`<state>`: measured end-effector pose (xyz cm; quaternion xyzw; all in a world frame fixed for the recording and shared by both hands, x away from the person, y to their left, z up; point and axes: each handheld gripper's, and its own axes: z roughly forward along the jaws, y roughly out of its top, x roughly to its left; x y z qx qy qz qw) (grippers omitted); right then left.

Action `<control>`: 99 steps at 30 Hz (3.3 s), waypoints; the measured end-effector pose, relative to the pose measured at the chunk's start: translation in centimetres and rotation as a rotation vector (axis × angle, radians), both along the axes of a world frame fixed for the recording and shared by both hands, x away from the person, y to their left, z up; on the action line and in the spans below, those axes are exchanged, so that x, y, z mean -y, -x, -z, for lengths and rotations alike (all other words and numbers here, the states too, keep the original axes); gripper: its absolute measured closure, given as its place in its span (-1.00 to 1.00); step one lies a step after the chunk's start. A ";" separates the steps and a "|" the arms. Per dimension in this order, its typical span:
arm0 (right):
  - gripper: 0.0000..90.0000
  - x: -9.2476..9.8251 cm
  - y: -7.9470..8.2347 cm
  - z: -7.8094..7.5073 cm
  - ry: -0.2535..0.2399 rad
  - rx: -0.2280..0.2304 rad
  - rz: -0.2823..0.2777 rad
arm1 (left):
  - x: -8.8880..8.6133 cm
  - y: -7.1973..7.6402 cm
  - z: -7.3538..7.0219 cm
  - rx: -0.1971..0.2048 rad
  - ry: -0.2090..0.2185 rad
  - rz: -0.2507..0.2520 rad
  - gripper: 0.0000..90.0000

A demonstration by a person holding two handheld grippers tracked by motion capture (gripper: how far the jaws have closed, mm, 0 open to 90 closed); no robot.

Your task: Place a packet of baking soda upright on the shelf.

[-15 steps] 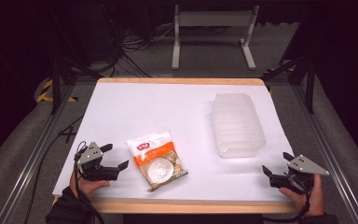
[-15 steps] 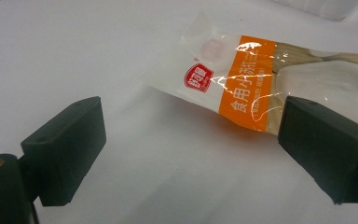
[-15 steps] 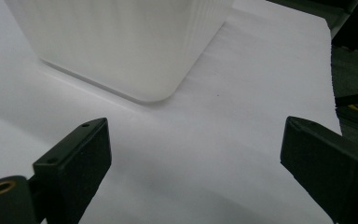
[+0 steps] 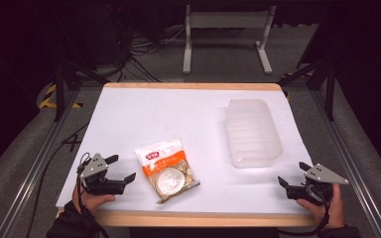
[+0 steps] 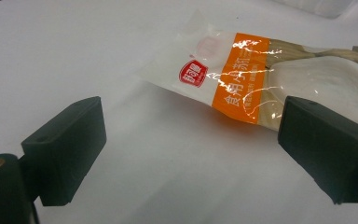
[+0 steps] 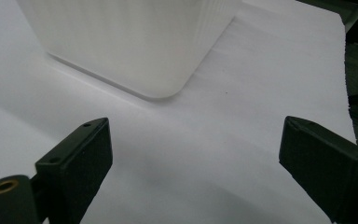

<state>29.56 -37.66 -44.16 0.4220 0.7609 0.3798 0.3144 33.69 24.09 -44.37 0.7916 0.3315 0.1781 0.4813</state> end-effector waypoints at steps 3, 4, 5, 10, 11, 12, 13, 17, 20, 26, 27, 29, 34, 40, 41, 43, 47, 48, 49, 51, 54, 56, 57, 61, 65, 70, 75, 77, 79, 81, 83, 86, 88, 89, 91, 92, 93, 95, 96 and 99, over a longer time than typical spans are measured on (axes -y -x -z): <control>-0.77 -0.2 0.1 0.0 0.011 0.006 -0.004 | 0.2 -0.1 0.0 -0.002 -0.004 0.004 -0.81; -0.77 -0.2 0.1 0.0 0.012 0.006 -0.006 | 0.3 -0.2 -0.1 -0.003 -0.005 0.003 -0.81; -0.77 -0.2 0.1 0.0 0.010 0.008 -0.010 | 0.3 -0.3 -0.1 -0.007 0.000 0.001 -0.81; -0.77 -0.2 0.1 0.0 0.016 0.006 -0.006 | 0.8 -1.2 -0.2 -0.041 -0.002 0.004 -0.81; -0.77 -0.2 0.1 0.0 0.017 0.005 -0.005 | 1.0 -1.4 -0.2 -0.058 0.001 0.005 -0.81; -0.77 -0.2 0.1 0.0 0.017 0.006 -0.006 | 1.1 -1.7 -0.2 -0.068 0.005 0.008 -0.81; -0.77 -0.2 0.1 0.0 0.017 0.006 -0.006 | 1.1 -1.7 -0.2 -0.068 0.005 0.008 -0.81; -0.77 -0.2 0.1 0.0 0.015 0.003 0.002 | 1.3 -2.5 -0.3 -0.116 0.014 0.017 -0.83; -0.77 -0.2 0.1 0.0 0.016 0.003 0.002 | 1.4 -2.9 -0.3 -0.129 0.010 0.020 -0.84; -0.77 -0.3 0.0 0.1 0.027 -0.002 0.001 | 1.5 -4.0 -0.5 -0.180 0.008 0.056 -0.85; -0.77 -0.3 0.0 0.1 0.028 -0.002 0.001 | 1.6 -4.1 -0.5 -0.185 0.004 0.059 -0.85; -0.77 -0.3 0.0 0.1 0.028 -0.002 -0.001 | 1.7 -4.4 -0.7 -0.182 0.000 0.075 -0.85; -0.77 -0.4 0.0 0.1 0.033 -0.003 0.000 | 2.1 -5.2 -1.0 -0.211 -0.009 0.097 -0.87; -0.77 -0.5 0.0 0.1 0.040 -0.007 -0.003 | 2.9 -6.6 -1.1 -0.237 -0.043 0.129 -0.87; -0.77 -0.5 0.0 0.1 0.041 -0.008 -0.004 | 3.0 -6.7 -1.1 -0.239 -0.049 0.127 -0.87; -0.77 -0.5 0.0 0.1 0.043 -0.010 -0.004 | 3.2 -7.1 -1.0 -0.259 -0.054 0.136 -0.87; -0.77 -0.5 0.0 0.1 0.046 -0.012 -0.006 | 3.7 -7.8 -0.8 -0.287 -0.062 0.152 -0.87; -0.77 -0.5 0.0 0.2 0.046 -0.012 -0.007 | 3.9 -8.0 -0.7 -0.296 -0.070 0.163 -0.87; -0.77 -0.5 0.0 0.2 0.048 -0.012 -0.008 | 4.2 -8.1 -0.7 -0.302 -0.079 0.165 -0.87; -0.77 -0.5 -0.1 0.2 0.051 -0.014 -0.010 | 4.7 -8.5 -0.6 -0.311 -0.097 0.175 -0.87; -0.77 -0.6 -0.1 0.2 0.055 -0.019 -0.013 | 5.3 -9.2 -0.4 -0.319 -0.120 0.189 -0.87; -0.77 -0.6 -0.1 0.2 0.056 -0.019 -0.014 | 5.6 -9.4 -0.3 -0.332 -0.119 0.179 -0.87; -0.77 -0.6 -0.1 0.2 0.056 -0.019 -0.014 | 5.7 -9.6 -0.1 -0.333 -0.127 0.182 -0.87; -0.77 -0.6 -0.1 0.2 0.053 -0.021 -0.015 | 6.1 -9.9 0.2 -0.360 -0.152 0.195 -0.85; -0.77 -0.6 -0.1 0.2 0.051 -0.021 -0.016 | 6.4 -10.1 0.1 -0.380 -0.149 0.222 -0.75; -0.77 -0.6 -0.2 0.2 0.054 -0.025 -0.016 | 6.9 -10.4 -0.2 -0.380 -0.168 0.267 -0.60; -0.77 -0.6 -0.2 0.2 0.053 -0.026 -0.017 | 6.7 -11.2 -0.3 -0.423 -0.150 0.241 -0.43; -0.77 -0.6 -0.2 0.2 0.053 -0.026 -0.018 | 6.6 -11.4 -0.5 -0.429 -0.170 0.231 -0.43; -0.77 -0.6 -0.2 0.2 0.054 -0.027 -0.021 | 6.5 -11.4 -0.5 -0.436 -0.176 0.238 -0.44; -0.77 -0.6 -0.2 0.2 0.055 -0.027 -0.021 | 6.4 -11.3 -0.6 -0.443 -0.180 0.239 -0.35; -0.77 -0.6 -0.2 0.2 0.055 -0.028 -0.023 | 6.4 -11.4 -0.7 -0.447 -0.185 0.252 -0.25; -0.77 -0.6 -0.2 0.2 0.052 -0.027 -0.021 | 6.4 -11.5 -0.9 -0.447 -0.209 0.267 0.02; -0.77 -0.6 -0.2 0.2 0.054 -0.028 -0.022 | 6.6 -11.6 -1.0 -0.443 -0.213 0.291 0.13; -0.77 -0.6 -0.2 0.2 0.056 -0.029 -0.023 | 6.6 -11.6 -1.1 -0.445 -0.215 0.298 0.18; -0.77 -0.6 -0.2 0.2 0.054 -0.032 -0.025 | 6.8 -11.8 -1.0 -0.460 -0.227 0.309 0.27; -0.77 -0.6 -0.2 0.2 0.054 -0.034 -0.025 | 6.9 -11.9 -1.0 -0.466 -0.235 0.295 0.26; -0.77 -0.6 -0.2 0.2 0.053 -0.035 -0.025 | 6.9 -12.1 -1.0 -0.464 -0.227 0.282 0.24; -0.77 -0.6 -0.2 0.2 0.052 -0.035 -0.027 | 7.2 -12.2 -1.0 -0.458 -0.230 0.293 0.16; -0.77 -0.6 -0.2 0.2 0.052 -0.036 -0.028 | 7.4 -12.2 -1.0 -0.460 -0.234 0.313 0.17; -0.77 -0.6 -0.3 0.3 0.052 -0.041 -0.031 | 7.9 -12.2 -1.2 -0.453 -0.261 0.321 0.27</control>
